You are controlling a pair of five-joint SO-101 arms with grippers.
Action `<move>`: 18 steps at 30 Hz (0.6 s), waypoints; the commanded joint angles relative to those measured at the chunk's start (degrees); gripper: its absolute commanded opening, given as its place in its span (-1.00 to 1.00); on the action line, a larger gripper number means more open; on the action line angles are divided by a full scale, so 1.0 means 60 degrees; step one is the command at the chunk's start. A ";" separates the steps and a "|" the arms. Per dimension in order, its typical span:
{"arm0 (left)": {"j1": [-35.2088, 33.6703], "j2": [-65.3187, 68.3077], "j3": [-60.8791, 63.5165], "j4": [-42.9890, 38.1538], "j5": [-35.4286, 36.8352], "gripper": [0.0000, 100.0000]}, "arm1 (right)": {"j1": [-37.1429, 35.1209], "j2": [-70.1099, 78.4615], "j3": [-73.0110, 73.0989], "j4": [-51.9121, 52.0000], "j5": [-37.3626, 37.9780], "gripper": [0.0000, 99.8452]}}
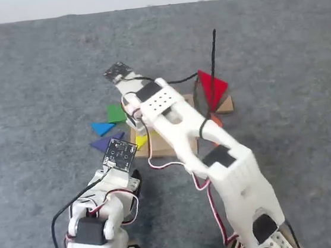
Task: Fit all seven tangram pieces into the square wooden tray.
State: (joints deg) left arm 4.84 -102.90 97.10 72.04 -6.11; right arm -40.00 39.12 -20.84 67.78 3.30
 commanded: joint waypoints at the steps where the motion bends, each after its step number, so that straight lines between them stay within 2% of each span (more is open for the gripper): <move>1: -0.0073 -0.0161 -0.0110 0.0029 0.0088 -0.77 | -0.0315 0.0960 -0.1788 0.0725 0.0044 -0.45; 7: -0.0073 -0.0161 -0.0110 0.0029 0.0088 -0.77 | -0.0227 0.1136 -0.3355 0.1927 -0.0029 -0.45; 13: -0.0073 -0.0161 -0.0110 0.0029 0.0088 -0.77 | -0.0081 0.0198 -0.3546 0.2410 -0.0147 -0.44; 18: -0.0073 -0.0161 -0.0110 0.0029 0.0088 -0.77 | 0.1106 -0.0989 -0.3546 0.2908 0.0410 -0.44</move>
State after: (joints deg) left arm 4.84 -102.90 97.10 72.04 -6.11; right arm -39.30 43.16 -38.51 82.73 3.12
